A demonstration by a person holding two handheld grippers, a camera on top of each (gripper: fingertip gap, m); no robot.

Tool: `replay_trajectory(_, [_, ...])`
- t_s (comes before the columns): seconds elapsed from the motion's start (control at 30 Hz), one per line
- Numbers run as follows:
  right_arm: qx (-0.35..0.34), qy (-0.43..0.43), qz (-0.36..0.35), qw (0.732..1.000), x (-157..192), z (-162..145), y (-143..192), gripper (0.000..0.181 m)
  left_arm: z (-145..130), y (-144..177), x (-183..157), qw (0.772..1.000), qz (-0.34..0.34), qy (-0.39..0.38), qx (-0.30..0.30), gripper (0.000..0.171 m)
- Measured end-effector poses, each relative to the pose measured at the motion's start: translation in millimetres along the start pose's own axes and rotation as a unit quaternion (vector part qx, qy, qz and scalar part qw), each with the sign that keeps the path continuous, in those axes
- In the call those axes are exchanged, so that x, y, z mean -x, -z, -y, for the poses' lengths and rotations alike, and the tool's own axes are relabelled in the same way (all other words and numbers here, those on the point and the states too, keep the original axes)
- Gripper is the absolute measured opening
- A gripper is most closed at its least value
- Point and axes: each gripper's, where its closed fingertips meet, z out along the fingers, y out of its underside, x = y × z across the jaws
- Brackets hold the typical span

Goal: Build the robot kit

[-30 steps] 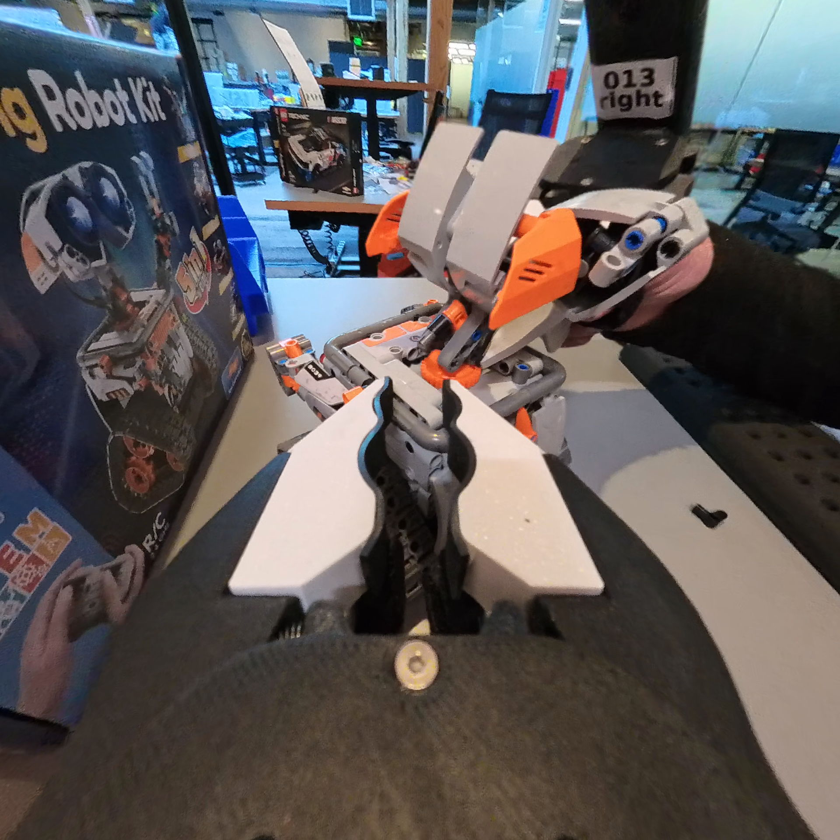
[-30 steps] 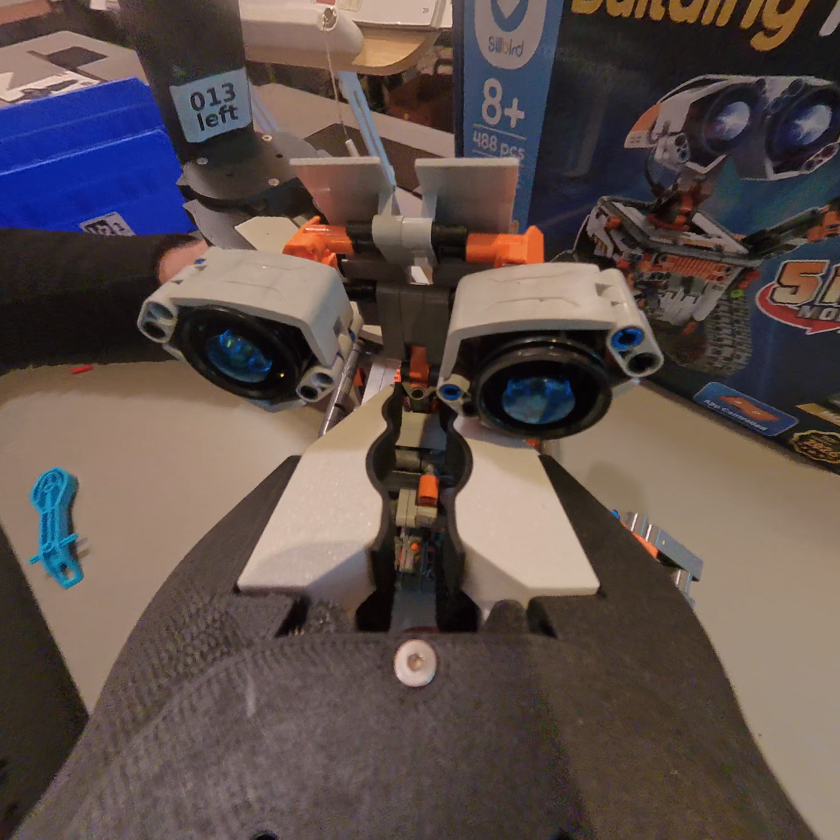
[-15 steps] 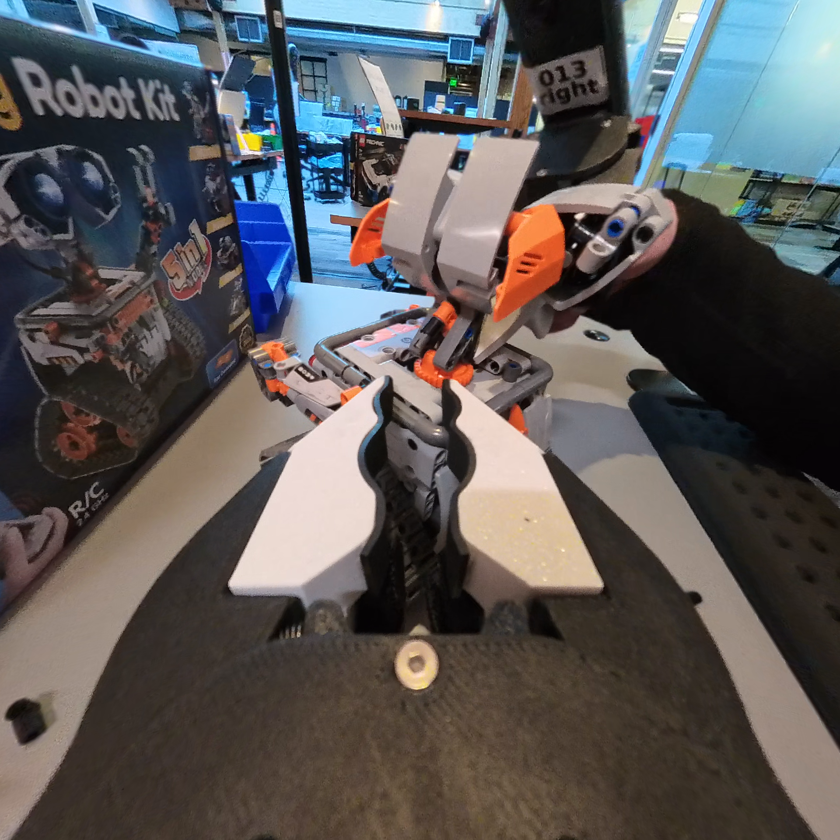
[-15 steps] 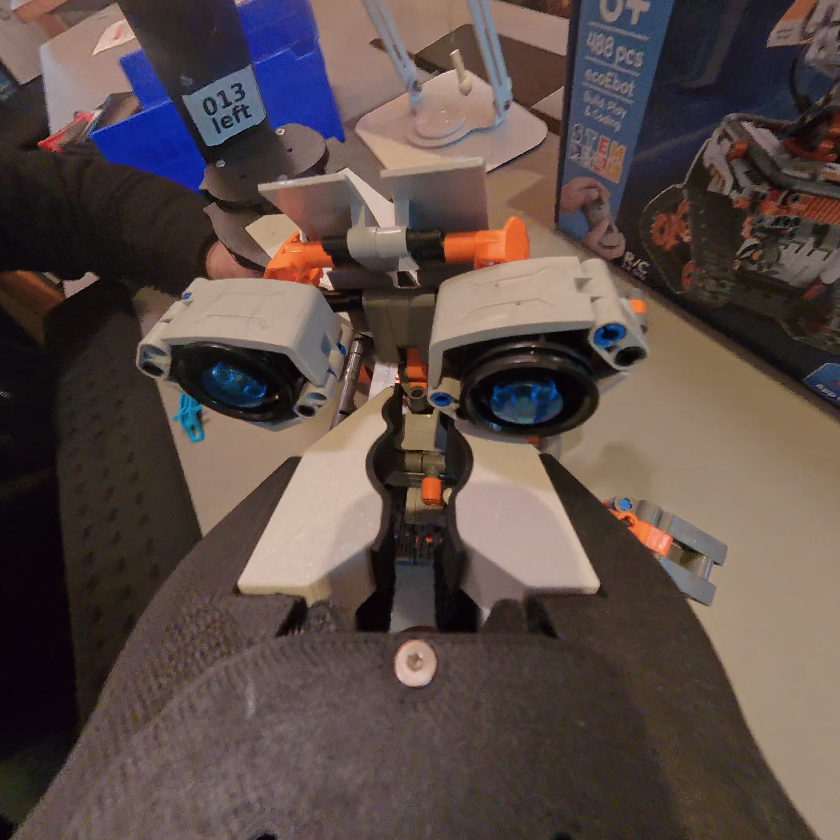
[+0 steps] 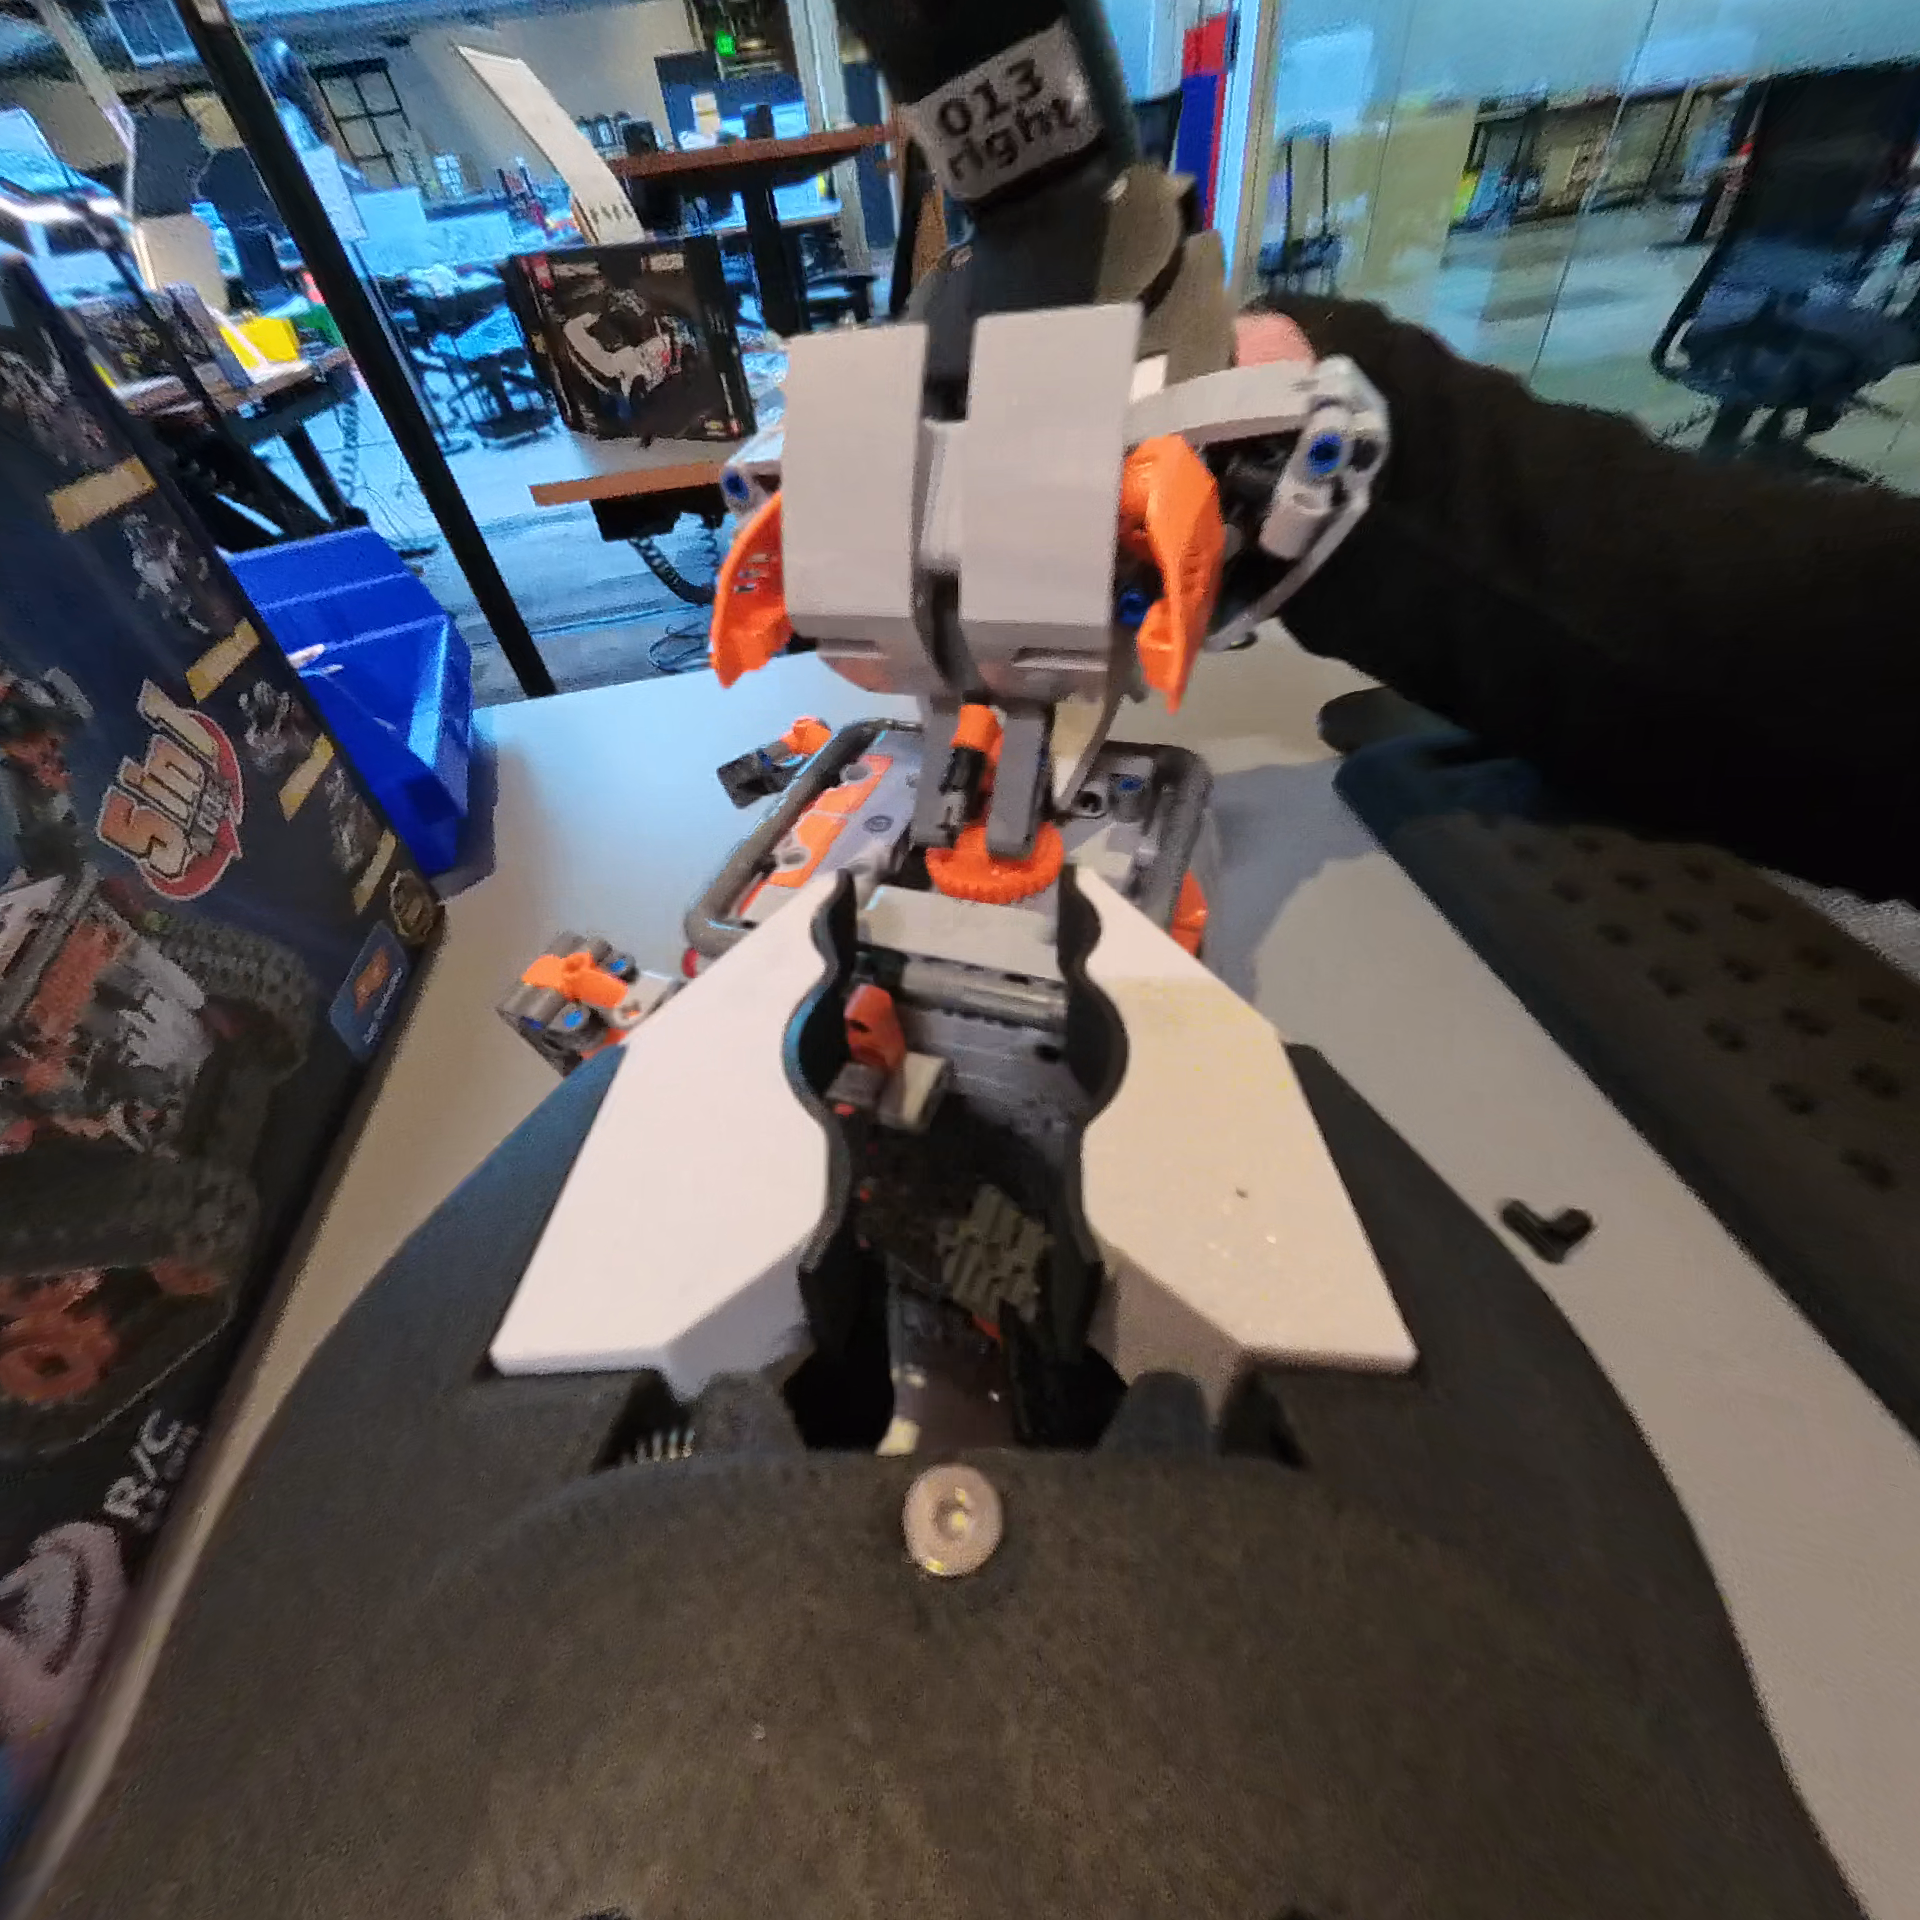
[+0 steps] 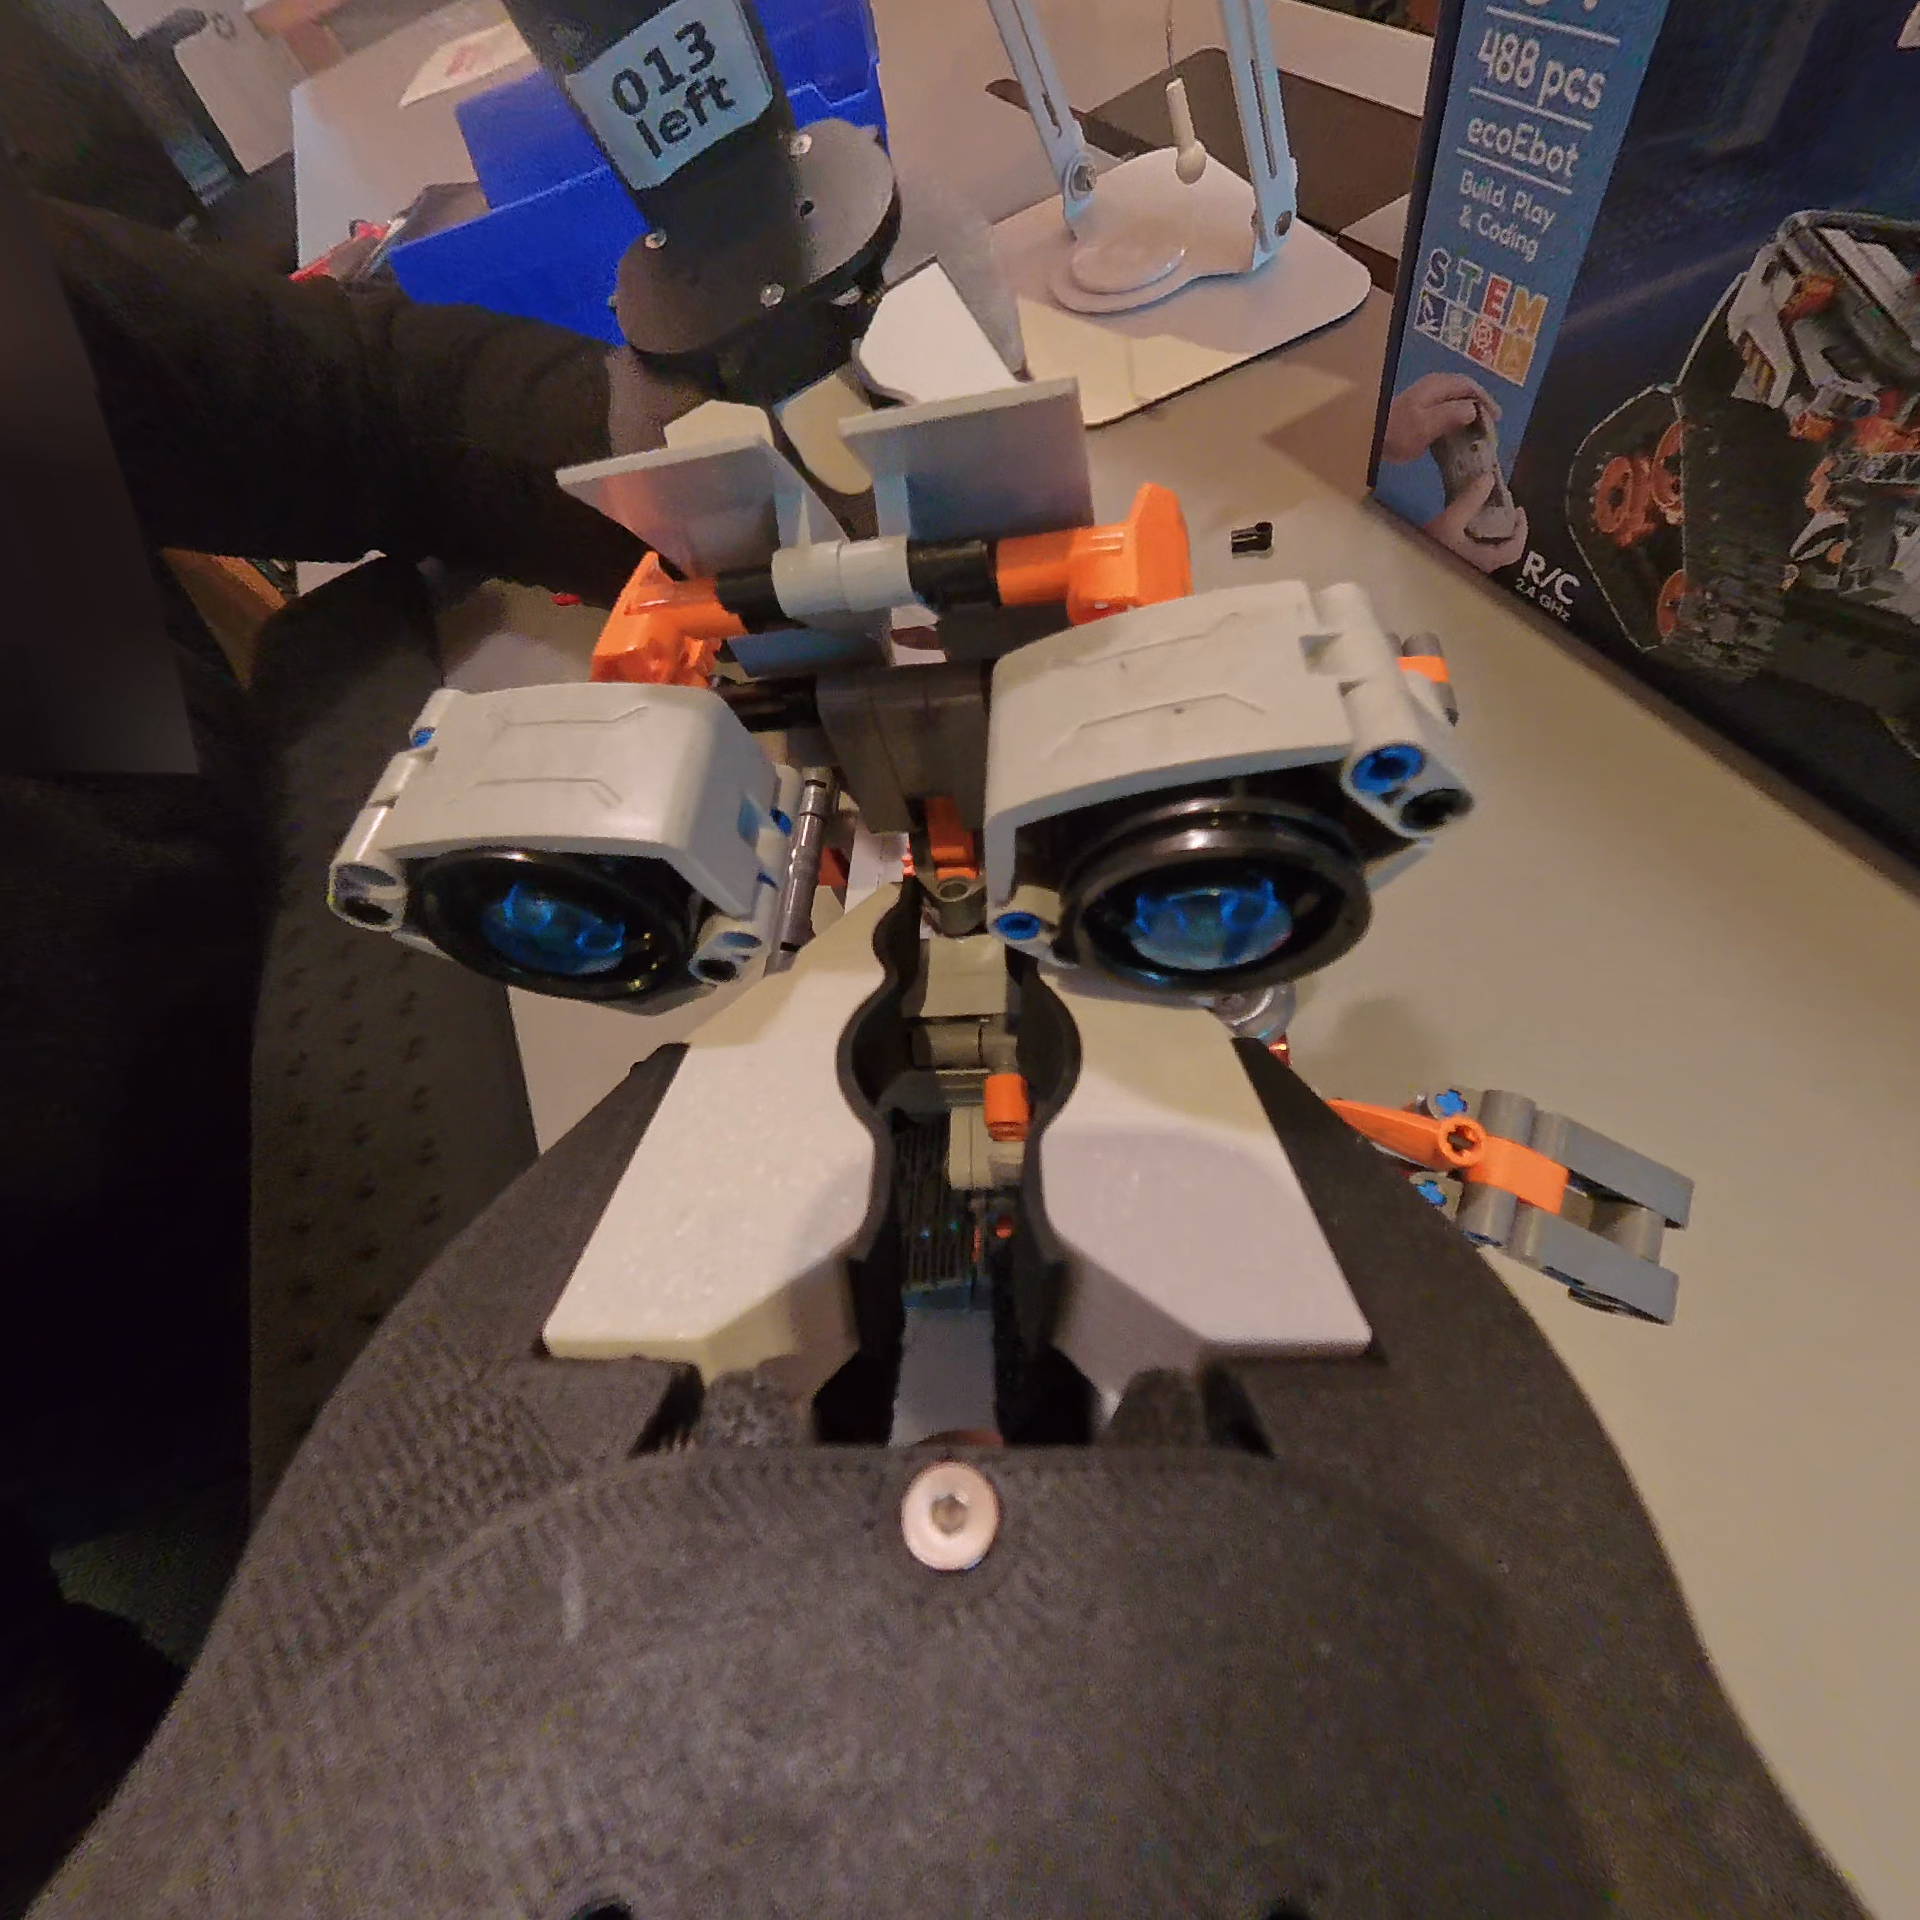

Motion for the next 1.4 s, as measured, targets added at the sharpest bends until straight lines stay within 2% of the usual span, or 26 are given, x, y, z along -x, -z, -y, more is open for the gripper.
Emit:
replay_trajectory(0.13, [0.015,-0.001,-0.009,1.0,-0.1,0.0,-0.5,0.014,1.9,-9.1,5.3,0.999,-0.021,-0.024,0.016,0.04])
replay_trajectory(0.23, [0.03,-0.002,-0.017,0.999,-0.1,0.0,-0.8,0.014,3.3,-12.9,-2.7,0.997,-0.065,-0.032,0.024,0.032])
replay_trajectory(0.43, [0.045,-0.01,-0.02,0.999,-0.1,0.1,-1.1,0.014,1.5,-18.4,-6.1,0.993,-0.108,-0.024,0.042,0.024])
replay_trajectory(0.77, [0.039,-0.017,-0.053,0.998,-1.1,1.5,-1.4,0.015,-1.0,-17.5,-4.8,0.993,-0.117,-0.026,0.023,0.024])
replay_trajectory(0.87, [0.029,-0.016,-0.071,0.997,0.8,1.4,-0.2,0.021,-1.2,-17.1,-5.0,0.992,-0.119,-0.029,0.025,0.024])
replay_trajectory(1.03, [-0.002,-0.016,-0.095,0.995,0.7,4.6,3.3,0.016,-1.4,-16.8,-4.5,0.992,-0.122,-0.026,0.027,0.024])
replay_trajectory(1.27, [-0.003,-0.015,-0.126,0.992,-1.5,2.2,-0.5,0.014,-1.5,-16.5,-4.4,0.992,-0.121,-0.02,0.025,0.024])
replay_trajectory(1.33, [-0.011,-0.017,-0.133,0.991,0.2,2.1,1.5,0.018,-1.6,-16.3,-4.4,0.992,-0.12,-0.019,0.025,0.024])
replay_trajectory(1.4, [-0.026,-0.024,-0.148,0.988,1.2,2.8,6.8,0.029,-1.6,-16.0,-4.5,0.992,-0.119,-0.018,0.025,0.024])
